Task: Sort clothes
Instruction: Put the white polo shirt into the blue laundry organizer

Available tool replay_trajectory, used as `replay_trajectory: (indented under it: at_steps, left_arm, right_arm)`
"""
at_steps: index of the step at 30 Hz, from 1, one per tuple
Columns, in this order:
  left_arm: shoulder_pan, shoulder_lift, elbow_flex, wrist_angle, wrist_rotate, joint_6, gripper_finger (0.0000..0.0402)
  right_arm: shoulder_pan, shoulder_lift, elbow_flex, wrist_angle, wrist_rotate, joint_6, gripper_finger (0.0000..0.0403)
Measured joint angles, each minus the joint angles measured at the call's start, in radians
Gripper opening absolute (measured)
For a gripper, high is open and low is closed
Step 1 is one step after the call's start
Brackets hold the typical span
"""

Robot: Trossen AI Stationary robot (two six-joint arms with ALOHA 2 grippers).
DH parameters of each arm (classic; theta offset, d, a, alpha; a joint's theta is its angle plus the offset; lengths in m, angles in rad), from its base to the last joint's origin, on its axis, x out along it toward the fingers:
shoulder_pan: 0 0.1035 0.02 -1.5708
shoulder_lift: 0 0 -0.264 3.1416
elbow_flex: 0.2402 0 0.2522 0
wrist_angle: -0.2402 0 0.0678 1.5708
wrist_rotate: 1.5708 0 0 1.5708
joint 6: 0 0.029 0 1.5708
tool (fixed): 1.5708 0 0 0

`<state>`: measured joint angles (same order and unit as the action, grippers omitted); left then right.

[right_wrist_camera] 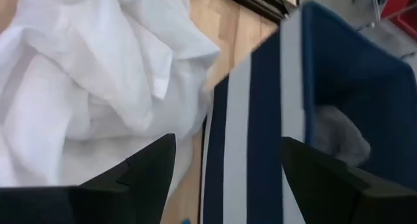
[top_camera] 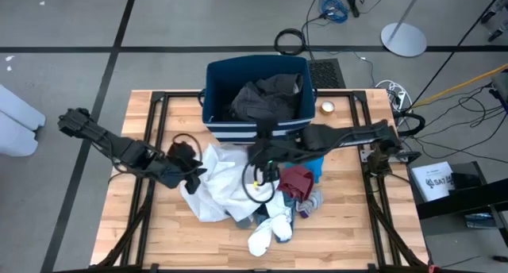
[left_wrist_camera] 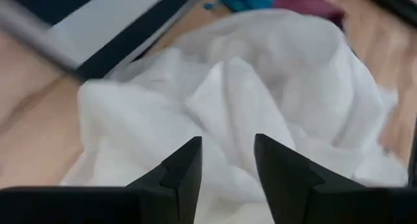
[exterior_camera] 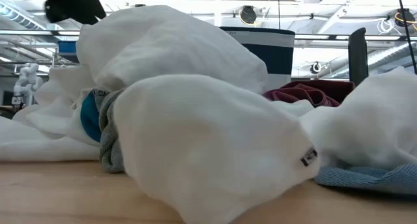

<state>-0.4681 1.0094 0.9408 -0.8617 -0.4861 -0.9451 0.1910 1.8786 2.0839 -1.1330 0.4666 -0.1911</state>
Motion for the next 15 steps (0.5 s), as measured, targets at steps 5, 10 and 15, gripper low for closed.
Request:
replay_trajectory:
  at_steps: [5,10,15]
  left_arm:
    - [0.035,0.020,0.023,0.083,0.008,0.330,0.0148]
    - [0.043,0.017,0.024,0.176,0.004,0.500,0.0148]
    - [0.043,0.017,0.024,0.201,0.015,0.505,0.0148]
  right_arm:
    - [0.002,-0.041,0.000,-0.057,0.000,0.042,0.0263]
    - [0.002,-0.060,0.000,-0.106,0.005,0.100,0.0263]
    - [0.002,-0.061,-0.001,-0.122,0.004,0.101,0.0263]
